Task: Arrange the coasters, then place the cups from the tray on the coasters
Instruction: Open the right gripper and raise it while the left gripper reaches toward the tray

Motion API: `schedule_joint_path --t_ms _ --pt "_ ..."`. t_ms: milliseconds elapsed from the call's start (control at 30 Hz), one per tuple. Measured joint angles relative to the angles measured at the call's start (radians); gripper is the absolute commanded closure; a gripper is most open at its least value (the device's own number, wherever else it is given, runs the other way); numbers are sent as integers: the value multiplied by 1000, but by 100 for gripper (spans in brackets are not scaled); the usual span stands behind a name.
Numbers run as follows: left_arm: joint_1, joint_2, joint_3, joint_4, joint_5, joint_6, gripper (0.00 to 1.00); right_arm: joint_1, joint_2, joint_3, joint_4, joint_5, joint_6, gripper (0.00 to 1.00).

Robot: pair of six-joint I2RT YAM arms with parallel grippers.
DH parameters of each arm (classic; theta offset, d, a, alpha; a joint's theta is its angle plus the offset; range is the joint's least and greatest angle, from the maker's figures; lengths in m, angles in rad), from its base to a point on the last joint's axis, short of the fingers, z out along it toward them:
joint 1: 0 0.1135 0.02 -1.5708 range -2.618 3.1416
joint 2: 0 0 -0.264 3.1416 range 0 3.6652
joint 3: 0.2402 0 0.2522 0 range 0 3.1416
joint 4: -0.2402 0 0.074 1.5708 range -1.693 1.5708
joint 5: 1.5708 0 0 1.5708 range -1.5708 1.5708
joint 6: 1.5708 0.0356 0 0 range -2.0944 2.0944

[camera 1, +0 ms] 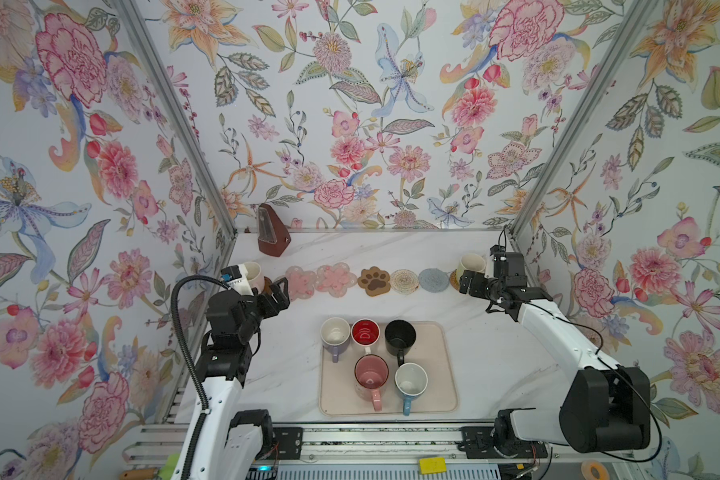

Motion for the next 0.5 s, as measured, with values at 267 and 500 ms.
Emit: schedule_joint_path --t_ms 267,500 --pt "0 6 0 -1 3 -5 1 0 -35 -19 88 6 4 1" --pt "-19 13 -16 -6 26 -55 1 0 -35 -19 93 14 13 1"
